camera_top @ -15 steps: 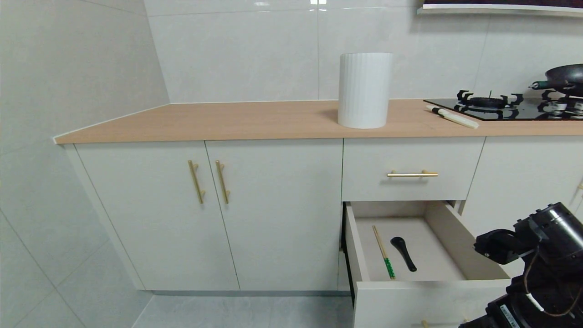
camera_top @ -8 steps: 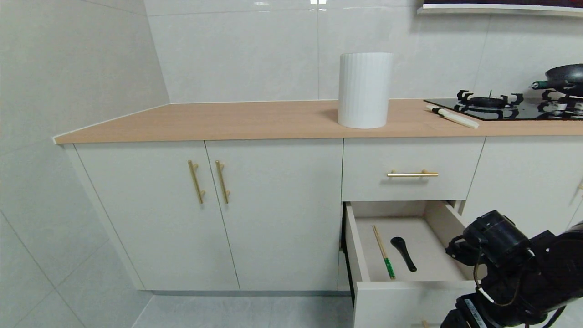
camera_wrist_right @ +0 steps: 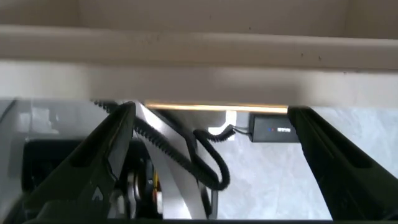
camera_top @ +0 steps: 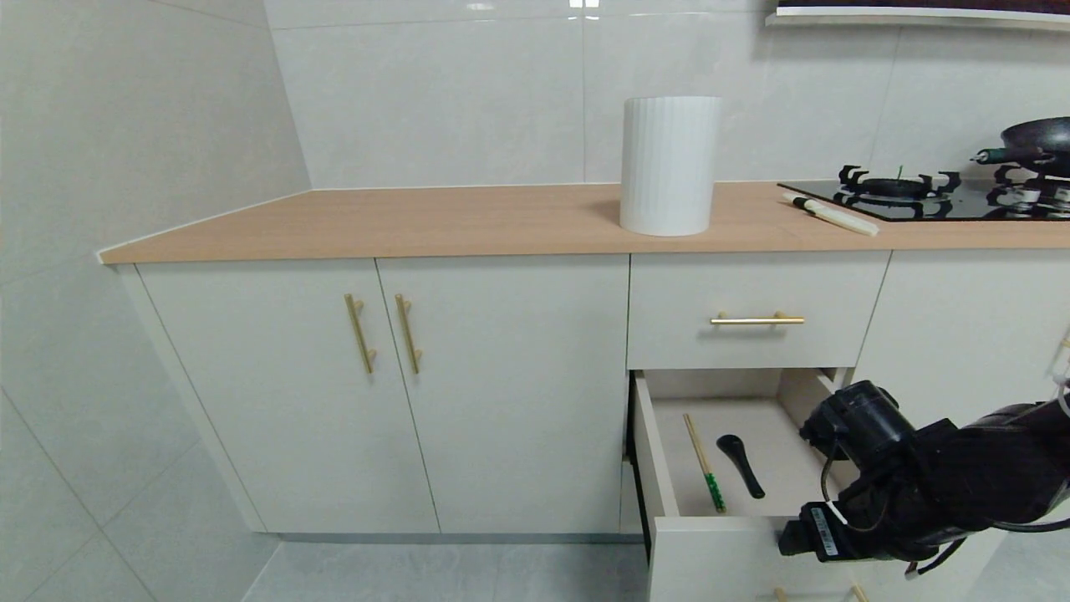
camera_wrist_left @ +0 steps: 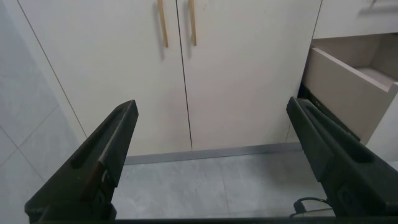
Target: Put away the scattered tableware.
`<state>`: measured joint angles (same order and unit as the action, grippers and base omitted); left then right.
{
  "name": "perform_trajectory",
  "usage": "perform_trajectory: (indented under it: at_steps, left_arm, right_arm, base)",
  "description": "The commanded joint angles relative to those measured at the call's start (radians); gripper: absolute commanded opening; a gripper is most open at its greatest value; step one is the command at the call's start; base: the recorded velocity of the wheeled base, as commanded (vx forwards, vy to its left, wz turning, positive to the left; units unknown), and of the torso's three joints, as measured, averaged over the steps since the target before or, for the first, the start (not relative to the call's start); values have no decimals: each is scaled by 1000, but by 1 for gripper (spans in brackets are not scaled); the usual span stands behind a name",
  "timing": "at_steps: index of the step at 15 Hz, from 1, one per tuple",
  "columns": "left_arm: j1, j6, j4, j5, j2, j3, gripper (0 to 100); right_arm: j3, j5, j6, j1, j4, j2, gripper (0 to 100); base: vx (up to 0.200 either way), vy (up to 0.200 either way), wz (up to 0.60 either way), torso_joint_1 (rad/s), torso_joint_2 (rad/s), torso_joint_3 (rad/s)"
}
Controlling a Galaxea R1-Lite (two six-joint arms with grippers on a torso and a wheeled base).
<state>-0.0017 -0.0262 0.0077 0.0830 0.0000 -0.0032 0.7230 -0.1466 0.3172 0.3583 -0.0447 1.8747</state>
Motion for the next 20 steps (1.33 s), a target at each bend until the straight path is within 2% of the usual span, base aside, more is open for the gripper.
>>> perform_trajectory:
  at_steps: [1,4,9,13,18,20]
  left_arm:
    - [0,0,0,0,0,0,100]
    - [0,0,0,0,0,0,100]
    - [0,0,0,0,0,0,100]
    - [0,0,0,0,0,0,100]
    - [0,0,0,0,0,0,100]
    - [0,0,0,0,0,0,100]
  right_arm:
    - [-13,-8,2,-2,39,12,100]
    - [-36,-57,11,-2,138,44,100]
    - [-42,-62,56,-10,252,96,100]
    - [-50,-133,77,-30,425,155,100]
    - [-46,-134,69,-41,620,228,100]
    - [1,-133,17,-73,743,297,100]
  base:
    - [0,0,0,0,0,0]
    - [0,0,0,0,0,0]
    - [0,0,0,0,0,0]
    - [0,0,0,0,0,0]
    - [0,0,0,0,0,0]
    - [0,0,0,0,0,0]
